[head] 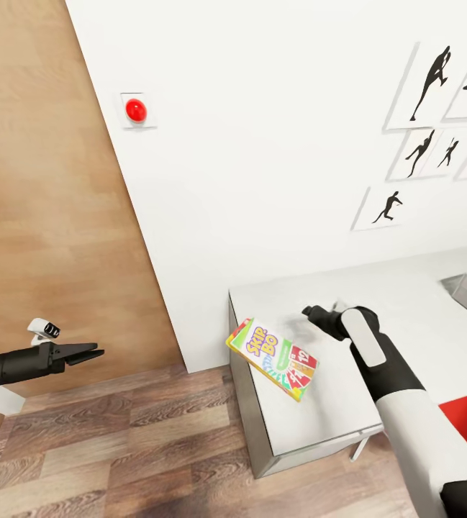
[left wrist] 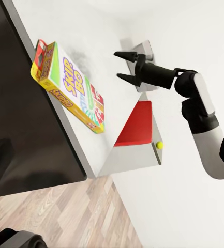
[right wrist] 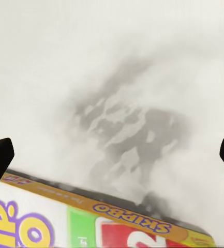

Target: Put all the toys in the child's room - the three board games (two on the bed and one on the table), the two jigsaw puzzles on the table, and the tennis ball on the table - inside the toy box on the table in the child's room.

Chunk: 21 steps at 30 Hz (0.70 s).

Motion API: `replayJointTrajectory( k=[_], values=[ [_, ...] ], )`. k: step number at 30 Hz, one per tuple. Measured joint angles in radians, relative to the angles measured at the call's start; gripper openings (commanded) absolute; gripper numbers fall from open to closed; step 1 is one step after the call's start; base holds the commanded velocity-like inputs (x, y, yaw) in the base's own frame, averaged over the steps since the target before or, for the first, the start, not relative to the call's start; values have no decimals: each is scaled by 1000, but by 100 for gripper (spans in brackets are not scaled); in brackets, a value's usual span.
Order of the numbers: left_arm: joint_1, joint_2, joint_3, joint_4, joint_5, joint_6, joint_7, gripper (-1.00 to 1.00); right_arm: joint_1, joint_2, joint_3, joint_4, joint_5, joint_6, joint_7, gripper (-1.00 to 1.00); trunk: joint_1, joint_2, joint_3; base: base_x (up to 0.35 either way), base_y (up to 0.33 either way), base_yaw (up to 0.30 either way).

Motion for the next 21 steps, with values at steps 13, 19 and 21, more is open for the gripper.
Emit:
replayJointTrajectory(
  k=[13,19,21],
  values=[
    [0,-9,-5,4,-10,-1,0,100,251,-102,-145,-438,-142,173,150,100,0,0,0,0,0,0],
    [-2,-49,-8,36,-13,-2,0,100,434,-96,-223,-527,-202,204,368,100,0,0,0,0,0,0],
    [-3,-62,-8,46,-14,-6,29,100,500,-97,-236,-535,-205,203,541,100,0,0,0,0,0,0]
  ],
)
